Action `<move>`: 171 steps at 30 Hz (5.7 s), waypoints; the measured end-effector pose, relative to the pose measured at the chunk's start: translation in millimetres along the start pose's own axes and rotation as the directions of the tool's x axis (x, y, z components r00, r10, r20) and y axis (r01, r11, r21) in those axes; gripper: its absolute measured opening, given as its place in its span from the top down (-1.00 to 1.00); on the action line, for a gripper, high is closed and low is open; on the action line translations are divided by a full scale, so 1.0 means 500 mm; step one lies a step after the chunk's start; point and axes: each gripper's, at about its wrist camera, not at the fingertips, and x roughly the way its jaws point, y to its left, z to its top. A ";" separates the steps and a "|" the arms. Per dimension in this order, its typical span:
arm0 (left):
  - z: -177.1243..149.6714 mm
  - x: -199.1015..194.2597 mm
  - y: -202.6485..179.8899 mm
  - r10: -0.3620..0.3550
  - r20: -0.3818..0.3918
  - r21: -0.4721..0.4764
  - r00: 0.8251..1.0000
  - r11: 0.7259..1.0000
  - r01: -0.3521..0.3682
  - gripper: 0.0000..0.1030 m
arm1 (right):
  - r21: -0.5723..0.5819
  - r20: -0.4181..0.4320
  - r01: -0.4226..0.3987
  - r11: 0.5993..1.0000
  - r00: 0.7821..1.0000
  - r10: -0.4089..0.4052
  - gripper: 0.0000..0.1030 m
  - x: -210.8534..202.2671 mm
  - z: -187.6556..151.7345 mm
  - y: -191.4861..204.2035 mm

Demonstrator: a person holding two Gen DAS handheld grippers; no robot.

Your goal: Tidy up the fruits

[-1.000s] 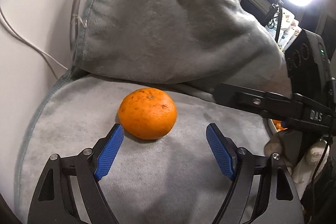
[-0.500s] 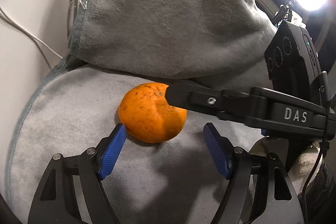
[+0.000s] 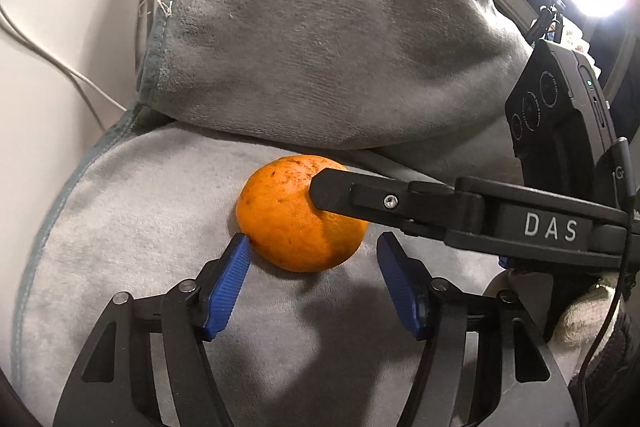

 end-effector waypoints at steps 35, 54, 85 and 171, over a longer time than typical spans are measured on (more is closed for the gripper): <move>-0.031 -0.047 -0.346 -0.127 0.076 0.233 0.989 0.967 0.107 -0.21 | 0.014 0.219 0.103 0.995 0.970 -0.104 -0.04 -0.369 -0.120 -0.054; -0.063 -0.034 -0.520 -0.231 0.030 0.346 0.973 0.915 0.207 -0.21 | 0.093 0.310 0.149 0.984 0.935 -0.171 -0.03 -0.560 -0.181 -0.163; -0.083 0.059 -0.676 -0.313 -0.079 0.410 0.947 0.855 0.317 -0.21 | 0.209 0.361 0.208 0.955 0.892 -0.273 -0.03 -0.693 -0.210 -0.312; -0.150 -0.109 -0.587 -0.213 -0.022 0.384 0.977 0.900 0.205 -0.59 | 0.163 0.486 0.591 0.790 0.649 -0.586 -1.00 -0.787 -0.372 -0.157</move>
